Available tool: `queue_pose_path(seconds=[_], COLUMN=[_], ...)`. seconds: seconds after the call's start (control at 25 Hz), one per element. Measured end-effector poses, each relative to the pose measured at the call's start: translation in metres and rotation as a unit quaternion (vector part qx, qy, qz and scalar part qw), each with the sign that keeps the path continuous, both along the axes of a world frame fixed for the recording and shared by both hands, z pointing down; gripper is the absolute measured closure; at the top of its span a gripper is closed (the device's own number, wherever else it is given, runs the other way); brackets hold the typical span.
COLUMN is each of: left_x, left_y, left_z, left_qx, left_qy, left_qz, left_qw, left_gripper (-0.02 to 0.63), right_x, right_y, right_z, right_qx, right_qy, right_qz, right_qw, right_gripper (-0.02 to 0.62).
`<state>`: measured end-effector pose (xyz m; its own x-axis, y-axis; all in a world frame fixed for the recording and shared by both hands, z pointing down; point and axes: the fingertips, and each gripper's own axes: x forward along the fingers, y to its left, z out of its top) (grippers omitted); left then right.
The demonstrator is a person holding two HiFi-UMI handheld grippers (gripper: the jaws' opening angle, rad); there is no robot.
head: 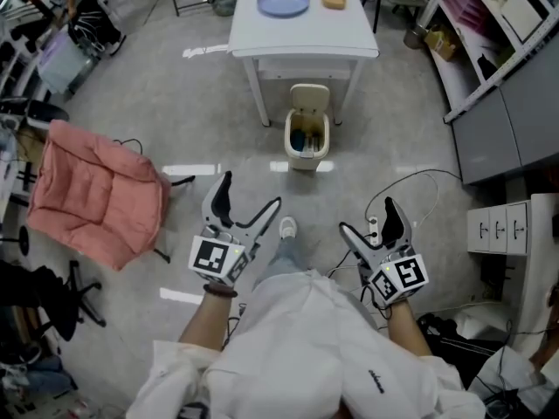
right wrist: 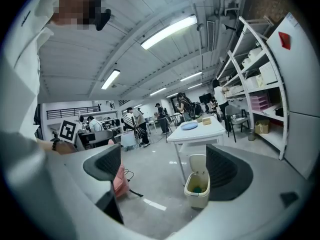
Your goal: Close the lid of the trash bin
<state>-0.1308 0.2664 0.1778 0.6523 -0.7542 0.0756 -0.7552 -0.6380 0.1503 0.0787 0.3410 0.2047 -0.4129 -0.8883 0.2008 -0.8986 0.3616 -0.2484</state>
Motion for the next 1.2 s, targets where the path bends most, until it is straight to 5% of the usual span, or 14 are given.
queue_pose_path(seconds=[0.6,1.2], left_x=[0.018,0.046], left_y=[-0.147,-0.208], left_z=[0.02,0.044], left_qx=[-0.025,-0.054], left_qy=[-0.002,-0.016], left_qz=[0.052,0.066], left_qw=[0.9983,0.9962], left_gripper=[0.146,0.146], right_x=[-0.011,-0.003], right_y=[-0.143,-0.208], right_z=[0.007,0.028], right_qx=[-0.016,-0.044], right_qy=[-0.003,-0.023], right_qz=[0.003,-0.003], right_qw=[1.0,0.999], right_gripper=[0.072,0.072])
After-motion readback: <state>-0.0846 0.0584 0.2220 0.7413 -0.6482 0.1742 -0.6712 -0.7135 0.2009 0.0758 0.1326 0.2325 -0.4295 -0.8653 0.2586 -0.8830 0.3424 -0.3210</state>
